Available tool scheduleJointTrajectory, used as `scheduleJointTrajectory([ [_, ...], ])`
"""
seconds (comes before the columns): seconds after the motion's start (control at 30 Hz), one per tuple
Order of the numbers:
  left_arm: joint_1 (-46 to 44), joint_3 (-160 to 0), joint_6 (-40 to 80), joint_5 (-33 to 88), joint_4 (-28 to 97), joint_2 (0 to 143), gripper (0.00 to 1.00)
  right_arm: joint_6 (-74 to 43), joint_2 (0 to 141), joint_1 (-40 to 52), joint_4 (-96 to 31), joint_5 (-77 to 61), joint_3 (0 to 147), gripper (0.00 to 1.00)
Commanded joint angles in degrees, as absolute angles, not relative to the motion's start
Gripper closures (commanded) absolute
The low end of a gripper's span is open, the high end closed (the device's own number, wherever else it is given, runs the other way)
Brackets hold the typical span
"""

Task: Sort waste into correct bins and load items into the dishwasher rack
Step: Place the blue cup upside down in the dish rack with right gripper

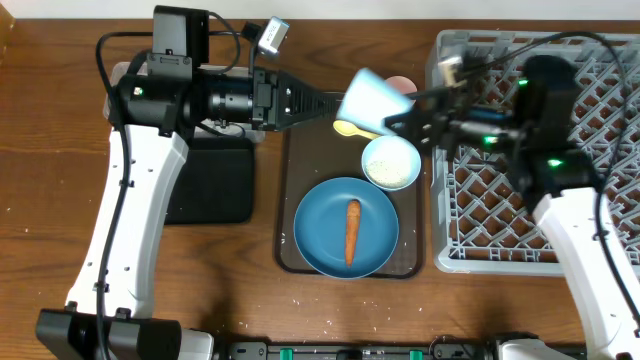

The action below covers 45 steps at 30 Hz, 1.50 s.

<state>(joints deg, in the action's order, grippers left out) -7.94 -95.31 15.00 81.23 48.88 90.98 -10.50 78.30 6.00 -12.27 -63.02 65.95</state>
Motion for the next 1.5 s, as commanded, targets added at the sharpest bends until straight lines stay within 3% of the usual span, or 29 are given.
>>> scheduleJointTrajectory([
  [0.0, -8.1, -95.4, 14.7, 82.9, 47.8, 90.6, 0.62, -11.7, 77.7, 0.3, -16.4, -59.4, 66.8, 0.7],
  [0.23, -8.1, -95.4, 14.7, 74.1, 47.4, 90.6, 0.59, -10.9, 72.7, -7.0, -38.0, -43.3, 70.7, 0.69],
  [0.5, -8.1, -95.4, 12.4, 51.0, 52.3, 90.6, 0.56, -9.0, 71.7, -7.4, -75.1, -5.1, 91.5, 0.74],
  [0.77, -8.1, -95.4, 12.1, 34.1, 60.5, 90.6, 0.56, -10.2, 75.7, -7.6, -92.9, 2.0, 95.4, 0.77],
  [1.13, -8.1, -95.2, 10.1, 32.2, 63.0, 90.6, 0.55, -9.1, 90.4, -8.4, -95.2, 2.1, 94.0, 0.82],
  [1.47, -8.1, -94.8, 9.7, 32.2, 63.7, 90.6, 0.56, -6.8, 98.4, -16.8, -91.2, -1.3, 94.0, 0.88],
])
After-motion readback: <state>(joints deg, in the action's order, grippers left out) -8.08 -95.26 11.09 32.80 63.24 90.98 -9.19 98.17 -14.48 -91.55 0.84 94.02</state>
